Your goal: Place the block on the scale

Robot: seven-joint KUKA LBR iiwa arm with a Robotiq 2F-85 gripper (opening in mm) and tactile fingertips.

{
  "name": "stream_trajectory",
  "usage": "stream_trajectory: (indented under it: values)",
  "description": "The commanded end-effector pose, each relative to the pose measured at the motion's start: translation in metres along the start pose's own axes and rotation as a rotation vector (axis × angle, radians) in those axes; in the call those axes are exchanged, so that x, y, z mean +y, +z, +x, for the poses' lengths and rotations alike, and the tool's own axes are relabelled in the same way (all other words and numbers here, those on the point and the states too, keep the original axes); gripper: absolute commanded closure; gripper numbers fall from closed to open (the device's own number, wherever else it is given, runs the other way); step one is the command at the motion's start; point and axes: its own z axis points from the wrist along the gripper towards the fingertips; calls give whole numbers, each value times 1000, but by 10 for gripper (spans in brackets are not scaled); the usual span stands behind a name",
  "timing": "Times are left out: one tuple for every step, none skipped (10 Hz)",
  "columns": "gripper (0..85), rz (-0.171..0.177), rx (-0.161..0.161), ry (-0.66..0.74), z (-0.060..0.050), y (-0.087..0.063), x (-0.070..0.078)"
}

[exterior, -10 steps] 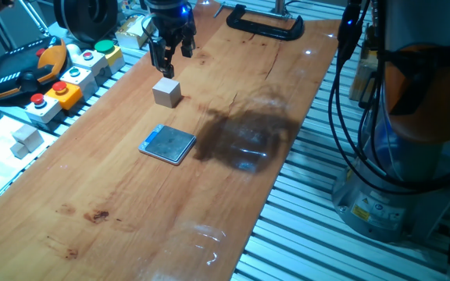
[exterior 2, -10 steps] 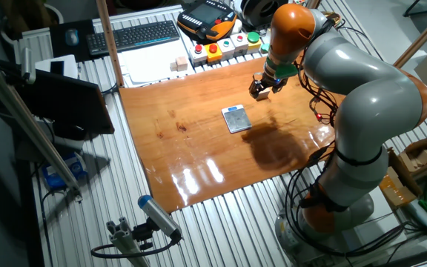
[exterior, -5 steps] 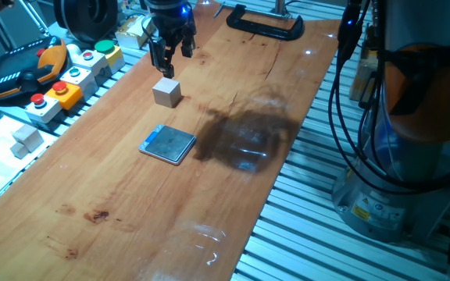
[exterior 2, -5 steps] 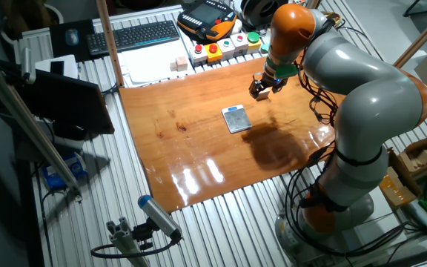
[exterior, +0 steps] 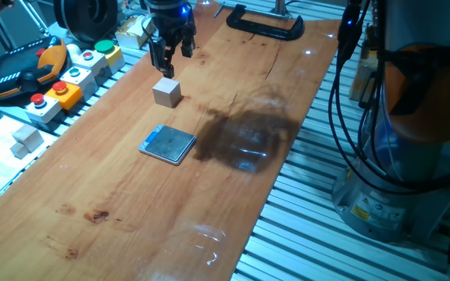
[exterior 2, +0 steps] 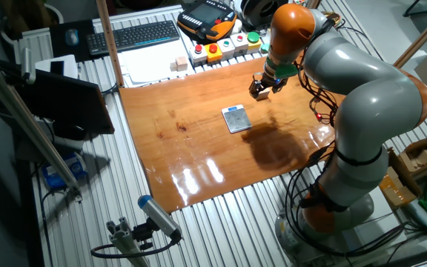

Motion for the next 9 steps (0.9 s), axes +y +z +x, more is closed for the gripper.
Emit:
stream_trajectory:
  values:
    - [843,10,-38,-53,0,0,0]
    - [843,12,-38,-53,0,-1,0]
    - [843,15,-38,-52,0,-2,1]
    - [843,16,-38,-50,0,-3,2]
    - [843,18,-38,-50,0,-3,2]
    - [843,18,-38,-50,0,-2,2]
    - [843,18,-38,-50,-1,-2,2]
    - [843,18,-39,-50,-2,0,2]
    - [843,18,-41,-50,-4,2,0]
